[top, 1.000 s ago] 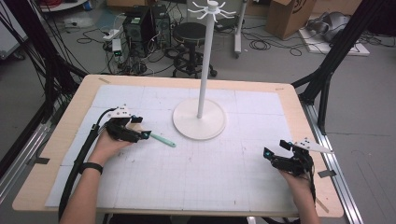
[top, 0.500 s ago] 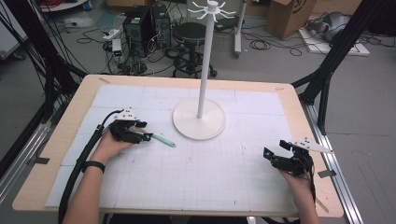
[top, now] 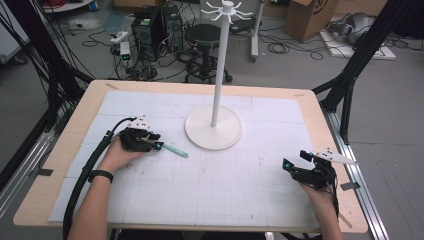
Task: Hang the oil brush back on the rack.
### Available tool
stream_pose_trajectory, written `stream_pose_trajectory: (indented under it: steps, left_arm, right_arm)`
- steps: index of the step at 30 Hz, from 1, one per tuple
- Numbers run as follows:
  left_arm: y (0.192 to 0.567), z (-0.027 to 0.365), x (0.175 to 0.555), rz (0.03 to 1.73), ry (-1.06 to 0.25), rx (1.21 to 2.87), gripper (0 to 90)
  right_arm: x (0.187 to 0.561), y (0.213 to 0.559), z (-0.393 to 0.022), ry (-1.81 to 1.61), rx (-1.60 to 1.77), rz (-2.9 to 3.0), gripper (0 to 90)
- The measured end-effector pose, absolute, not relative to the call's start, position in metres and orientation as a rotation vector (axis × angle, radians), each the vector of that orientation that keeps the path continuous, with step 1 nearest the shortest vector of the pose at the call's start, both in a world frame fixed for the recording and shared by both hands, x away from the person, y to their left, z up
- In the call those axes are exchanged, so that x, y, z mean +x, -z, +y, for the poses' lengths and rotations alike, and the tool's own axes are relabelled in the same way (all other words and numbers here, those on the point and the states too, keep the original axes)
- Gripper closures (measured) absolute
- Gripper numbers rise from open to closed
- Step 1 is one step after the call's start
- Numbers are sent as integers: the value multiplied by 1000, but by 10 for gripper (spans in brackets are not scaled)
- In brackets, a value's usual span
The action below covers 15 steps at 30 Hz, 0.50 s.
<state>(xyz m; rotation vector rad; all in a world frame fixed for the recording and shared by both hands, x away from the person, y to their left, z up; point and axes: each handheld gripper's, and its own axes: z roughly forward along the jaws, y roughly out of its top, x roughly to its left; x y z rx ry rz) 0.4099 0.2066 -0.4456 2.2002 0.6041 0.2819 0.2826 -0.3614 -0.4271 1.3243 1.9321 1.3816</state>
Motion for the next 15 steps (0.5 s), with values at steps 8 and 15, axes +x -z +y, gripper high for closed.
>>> stream_pose_trajectory:
  steps: [8, 15]
  left_arm:
    - [443, 207, 406, 552, -301, 2217, 736]
    - [448, 214, 411, 613, -278, 2196, 562]
  right_arm:
    - [280, 426, -363, -1392, 1328, 1924, 144]
    - [281, 426, -363, -1397, 1319, 1930, 144]
